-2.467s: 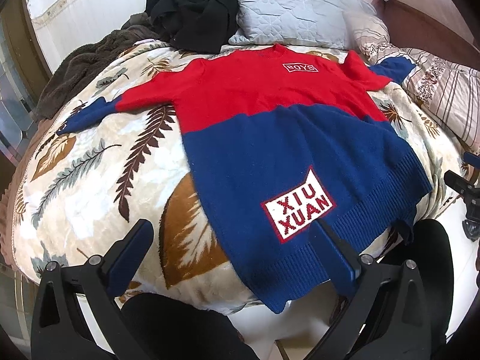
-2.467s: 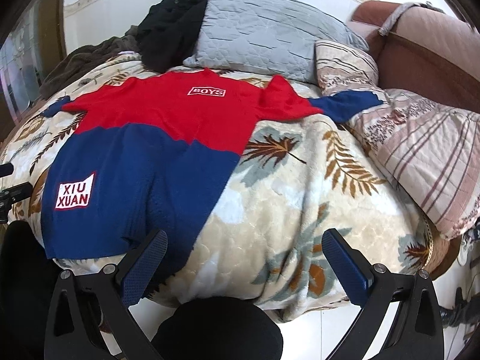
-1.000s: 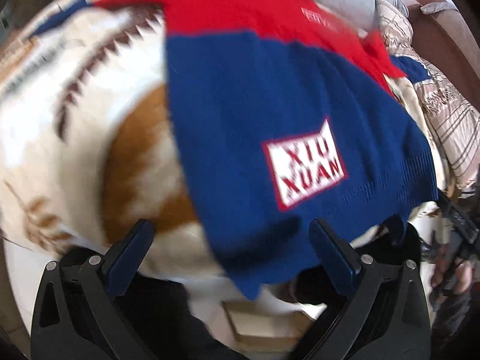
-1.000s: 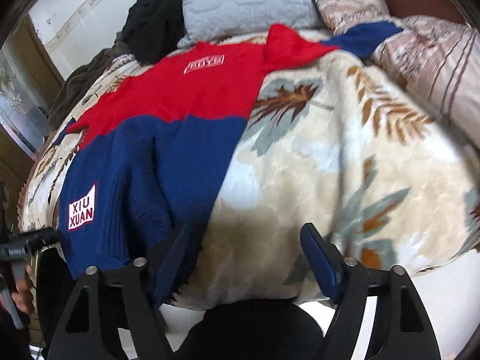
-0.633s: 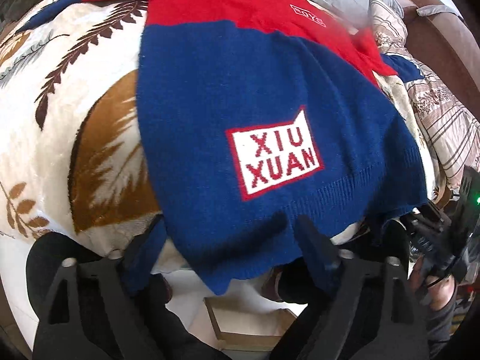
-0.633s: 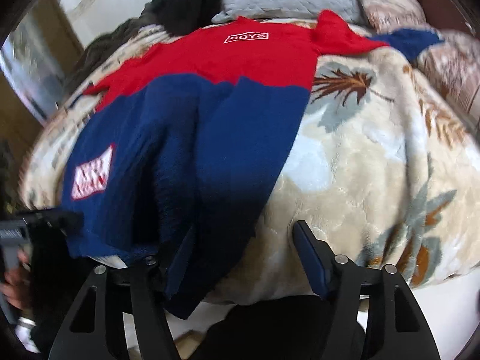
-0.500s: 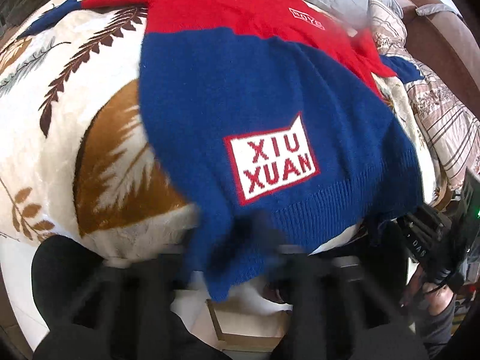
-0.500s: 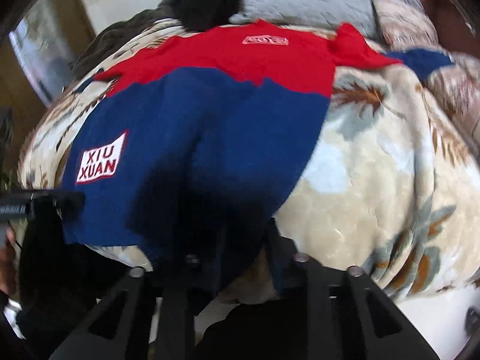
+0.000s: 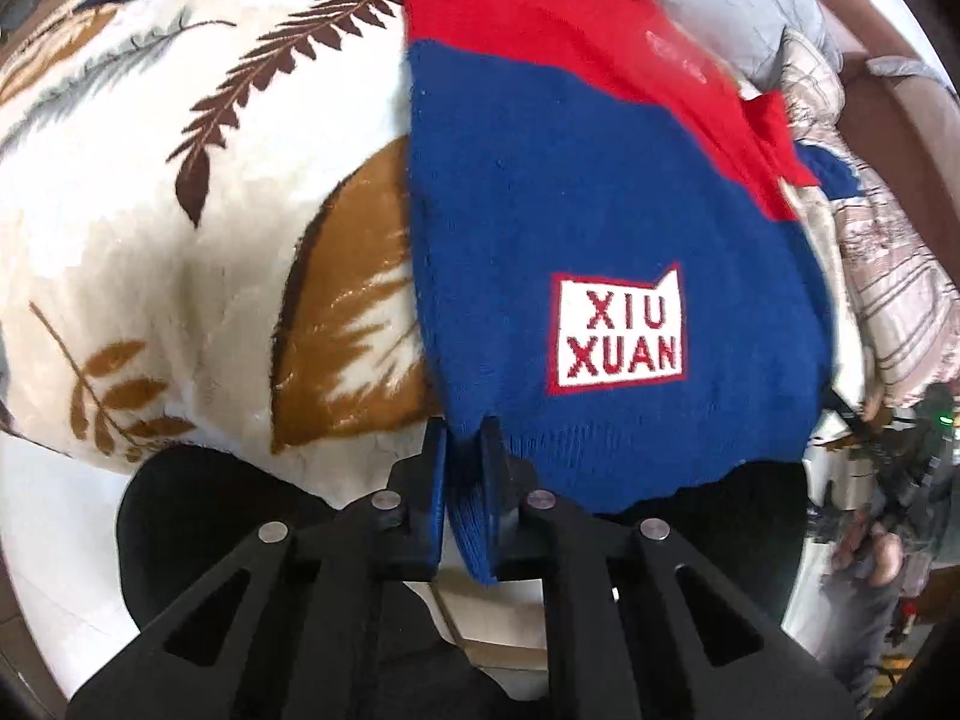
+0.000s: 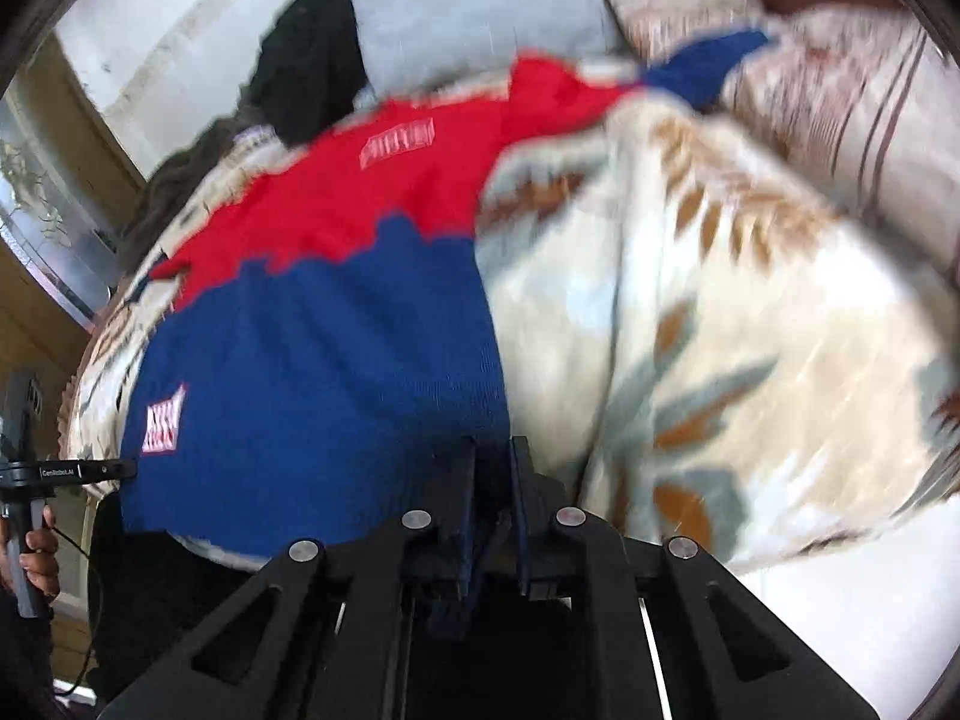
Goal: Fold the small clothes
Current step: 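Grasp the blue hem with the left tool while the right tool grasps the hem too, then lift the hem with both tools and fold it up over the red chest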
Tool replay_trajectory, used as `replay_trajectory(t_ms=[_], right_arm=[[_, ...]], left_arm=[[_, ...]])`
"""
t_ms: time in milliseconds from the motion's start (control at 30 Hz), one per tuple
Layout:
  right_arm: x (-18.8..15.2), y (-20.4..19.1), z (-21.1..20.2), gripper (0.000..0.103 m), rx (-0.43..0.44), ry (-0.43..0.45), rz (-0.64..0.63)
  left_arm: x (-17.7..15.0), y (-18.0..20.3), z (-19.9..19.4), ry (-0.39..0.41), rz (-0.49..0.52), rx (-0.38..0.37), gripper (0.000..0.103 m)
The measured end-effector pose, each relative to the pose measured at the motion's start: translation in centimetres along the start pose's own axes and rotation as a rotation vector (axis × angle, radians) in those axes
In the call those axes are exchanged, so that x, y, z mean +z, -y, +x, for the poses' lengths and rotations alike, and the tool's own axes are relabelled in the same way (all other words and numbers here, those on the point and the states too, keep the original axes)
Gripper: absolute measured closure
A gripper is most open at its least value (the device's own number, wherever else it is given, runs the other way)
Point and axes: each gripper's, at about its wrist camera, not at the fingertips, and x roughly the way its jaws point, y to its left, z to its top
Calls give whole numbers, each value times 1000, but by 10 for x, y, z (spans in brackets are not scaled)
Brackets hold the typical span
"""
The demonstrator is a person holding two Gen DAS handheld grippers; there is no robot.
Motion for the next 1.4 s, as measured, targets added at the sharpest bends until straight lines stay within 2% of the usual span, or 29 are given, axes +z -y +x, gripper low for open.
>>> replay_trajectory(t_ms=[33,100,133,167,200,333,433,500,533,567,633,667,700,733,767,833,900,967,1000,1033,1100,1133,1167,1200,1267,1300,1367,1400], right_arm=[[-1,1,1,91,-2,-9,15],[5,6,-10,86,61,44,52],[10,9,-14,75,84,69,78],[19,13,-18,68,121,97,120],[28,15,-18,62,133,122,141],[68,9,7,62,144,129,170],[92,0,45,62,90,102,176],[100,-7,67,64,73,75,171],[100,-11,76,84,74,61,150],[101,-21,79,97,53,60,88],[102,-32,72,96,14,86,7],[104,-28,67,96,11,114,15],[105,-15,56,97,2,164,62],[107,0,51,97,-7,179,111],[109,17,56,97,-7,140,158],[109,23,65,96,-16,67,158],[116,20,60,89,30,85,165],[127,18,60,76,76,133,195],[136,17,65,66,80,147,203],[142,14,70,64,64,149,206],[156,8,96,64,7,111,211],[160,4,106,77,-12,85,211],[166,-1,113,94,-19,68,197],[169,-5,113,95,-13,83,173],[173,-2,98,96,7,181,177],[174,2,99,95,-11,186,185],[173,12,118,95,-62,78,178],[172,15,119,95,-46,66,163]], left_arm=[[-1,1,-5,18,11,-15,95],[1,5,-18,72,42,-17,91],[8,13,-21,96,68,-20,82],[14,18,-23,115,80,-16,75],[22,25,-22,135,83,-5,61],[48,38,-7,153,89,13,60],[64,47,6,164,88,39,60],[66,48,11,177,101,95,60],[68,49,15,176,112,121,60],[67,48,16,173,117,127,60],[62,45,14,187,138,117,60],[61,43,14,192,151,113,60],[61,42,15,191,158,115,60],[61,40,14,187,159,111,60],[62,39,12,183,156,101,60],[66,42,6,174,151,61,60],[81,51,0,191,156,26,57],[98,58,-4,223,154,30,50],[109,60,-3,241,148,37,47],[118,61,0,249,139,45,46],[136,59,11,236,108,53,46],[143,55,19,217,84,58,46],[149,51,25,203,64,54,46],[152,46,30,200,45,42,46],[153,38,41,204,26,61,46],[154,35,46,211,24,74,46],[156,45,46,231,44,96,45],[158,50,44,229,59,98,45]])
